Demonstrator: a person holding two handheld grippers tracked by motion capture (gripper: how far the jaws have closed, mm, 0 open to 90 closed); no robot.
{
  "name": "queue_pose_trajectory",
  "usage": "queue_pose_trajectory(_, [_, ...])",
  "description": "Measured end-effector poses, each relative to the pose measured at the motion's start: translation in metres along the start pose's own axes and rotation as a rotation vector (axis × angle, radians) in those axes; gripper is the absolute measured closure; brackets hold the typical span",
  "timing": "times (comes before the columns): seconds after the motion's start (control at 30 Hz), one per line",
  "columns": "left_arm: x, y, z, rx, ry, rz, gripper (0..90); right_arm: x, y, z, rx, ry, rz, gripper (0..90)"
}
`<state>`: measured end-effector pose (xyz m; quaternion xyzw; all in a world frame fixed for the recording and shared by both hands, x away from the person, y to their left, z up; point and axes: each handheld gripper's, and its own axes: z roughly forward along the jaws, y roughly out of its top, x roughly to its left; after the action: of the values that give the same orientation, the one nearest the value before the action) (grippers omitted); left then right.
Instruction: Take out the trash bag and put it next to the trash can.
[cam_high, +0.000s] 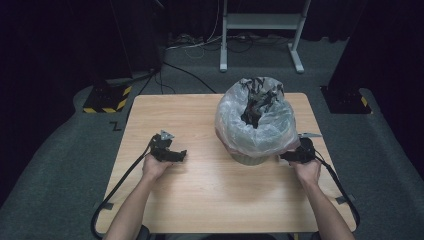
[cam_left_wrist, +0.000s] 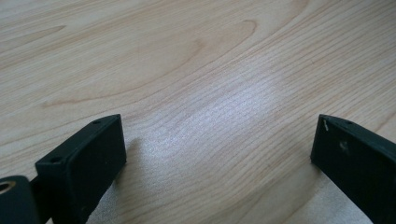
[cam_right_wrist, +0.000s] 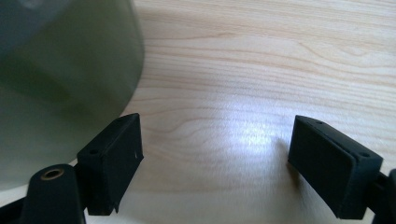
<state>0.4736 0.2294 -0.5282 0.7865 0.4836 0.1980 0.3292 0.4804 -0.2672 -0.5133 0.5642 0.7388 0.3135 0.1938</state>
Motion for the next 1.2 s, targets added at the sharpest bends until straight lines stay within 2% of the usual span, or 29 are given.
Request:
queue_pose_trajectory(0.07, [0.0, 0.0, 0.0, 0.0, 0.002, -0.003, 3.1, -0.001, 0.0, -0.012, -0.012, 0.022, -0.002, 19.1])
queue_pose_trajectory(0.1, [0.0, 0.0, 0.0, 0.0, 0.002, -0.002, 3.1, -0.001, 0.001, -0.015, -0.014, 0.032, 0.014, 19.5])
queue_pose_trajectory(0.23, [0.001, 0.001, 0.001, -0.003, -0.001, -0.004, 3.8, -0.001, 0.002, -0.022, -0.003, 0.043, 0.037, 22.0])
queue_pose_trajectory(0.27, [0.001, 0.001, 0.001, -0.002, -0.001, -0.003, 3.7, -0.002, 0.002, -0.024, 0.003, 0.05, 0.029, 22.7])
queue_pose_trajectory(0.5, [0.0, 0.002, 0.001, -0.002, 0.014, -0.012, 3.7, -0.01, 0.0, -0.033, 0.018, 0.04, 0.064, 23.8])
queue_pose_trajectory(0.53, [0.0, 0.002, 0.001, -0.002, 0.014, -0.012, 3.7, -0.014, -0.001, -0.037, 0.006, 0.04, 0.083, 23.8])
queue_pose_trajectory(0.57, [0.0, 0.002, 0.001, -0.002, 0.014, -0.012, 3.7, -0.014, -0.001, -0.037, 0.006, 0.04, 0.083, 23.8])
queue_pose_trajectory(0.63, [0.0, 0.002, 0.001, -0.002, 0.015, -0.012, 3.7, -0.017, 0.0, -0.044, -0.027, 0.043, 0.1, 24.1])
queue_pose_trajectory(0.83, [0.0, 0.002, 0.002, -0.002, 0.015, -0.012, 3.6, -0.016, 0.002, -0.048, -0.044, 0.045, 0.088, 24.1])
queue_pose_trajectory(0.87, [0.0, 0.002, 0.002, -0.001, 0.015, -0.012, 3.6, -0.014, 0.005, -0.05, -0.049, 0.058, 0.092, 25.5])
queue_pose_trajectory(0.93, [0.0, 0.002, 0.002, -0.001, 0.015, -0.012, 3.6, -0.012, 0.011, -0.053, -0.011, 0.065, 0.109, 28.8])
queue_pose_trajectory(0.97, [0.001, 0.002, 0.001, -0.001, 0.014, -0.012, 3.6, -0.012, 0.011, -0.053, -0.011, 0.065, 0.109, 28.8])
queue_pose_trajectory(1.0, [0.001, 0.002, 0.002, -0.003, 0.013, -0.013, 3.7, -0.01, 0.015, -0.055, 0.03, 0.059, 0.09, 31.4])
queue_pose_trajectory(1.07, [0.001, 0.002, 0.002, -0.003, 0.013, -0.013, 3.7, -0.008, 0.016, -0.057, 0.038, 0.045, 0.077, 31.7])
queue_pose_trajectory(1.1, [0.001, 0.002, 0.001, -0.003, 0.013, -0.013, 3.7, -0.008, 0.016, -0.058, 0.032, 0.038, 0.062, 31.8])
queue_pose_trajectory(1.2, [0.0, 0.002, 0.002, -0.003, 0.016, -0.014, 3.9, -0.011, 0.017, -0.067, -0.013, 0.054, 0.083, 31.9])
